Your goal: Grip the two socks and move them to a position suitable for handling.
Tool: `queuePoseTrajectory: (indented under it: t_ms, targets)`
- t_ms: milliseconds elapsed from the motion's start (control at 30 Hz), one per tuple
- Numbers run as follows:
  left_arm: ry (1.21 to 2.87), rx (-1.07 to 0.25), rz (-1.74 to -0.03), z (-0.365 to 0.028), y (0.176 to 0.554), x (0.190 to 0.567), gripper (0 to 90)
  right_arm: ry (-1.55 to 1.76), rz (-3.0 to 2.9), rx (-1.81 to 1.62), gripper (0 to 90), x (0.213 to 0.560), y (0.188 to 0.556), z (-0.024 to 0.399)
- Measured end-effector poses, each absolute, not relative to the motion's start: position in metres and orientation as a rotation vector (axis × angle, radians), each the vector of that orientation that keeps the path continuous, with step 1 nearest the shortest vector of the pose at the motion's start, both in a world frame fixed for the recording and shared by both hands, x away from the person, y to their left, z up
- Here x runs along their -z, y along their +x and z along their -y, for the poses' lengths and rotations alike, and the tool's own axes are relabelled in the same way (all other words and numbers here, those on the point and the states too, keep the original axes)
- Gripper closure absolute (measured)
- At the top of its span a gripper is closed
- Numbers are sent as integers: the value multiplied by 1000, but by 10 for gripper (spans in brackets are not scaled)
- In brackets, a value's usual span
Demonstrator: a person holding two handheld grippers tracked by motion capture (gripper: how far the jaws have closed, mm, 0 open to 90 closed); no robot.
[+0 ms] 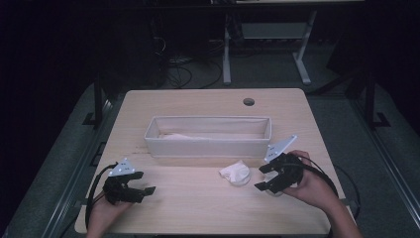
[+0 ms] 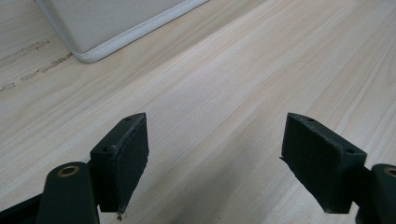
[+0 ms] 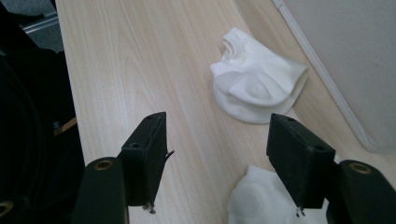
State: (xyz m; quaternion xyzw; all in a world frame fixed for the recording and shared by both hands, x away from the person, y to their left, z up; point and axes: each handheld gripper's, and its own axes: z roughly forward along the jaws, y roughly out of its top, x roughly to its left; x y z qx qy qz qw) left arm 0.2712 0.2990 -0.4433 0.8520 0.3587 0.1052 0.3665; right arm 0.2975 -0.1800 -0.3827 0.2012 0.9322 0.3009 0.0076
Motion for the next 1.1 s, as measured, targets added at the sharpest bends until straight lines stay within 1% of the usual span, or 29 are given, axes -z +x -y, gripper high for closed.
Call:
queuePoseTrajectory:
  t_ms: [333,433,900,1100]
  targets:
    - [2200,-260,-913,-298,271,443,230,554,-2970,-863,383,388,318,153]
    - [2203,-256,-910,-297,271,444,230,541,-2994,-827,386,395,325,145]
    - [2195,-243,-906,-295,270,443,230,502,-3039,-722,414,414,338,120]
    - [2197,-241,-908,-297,271,444,231,509,-3052,-678,444,422,343,114]
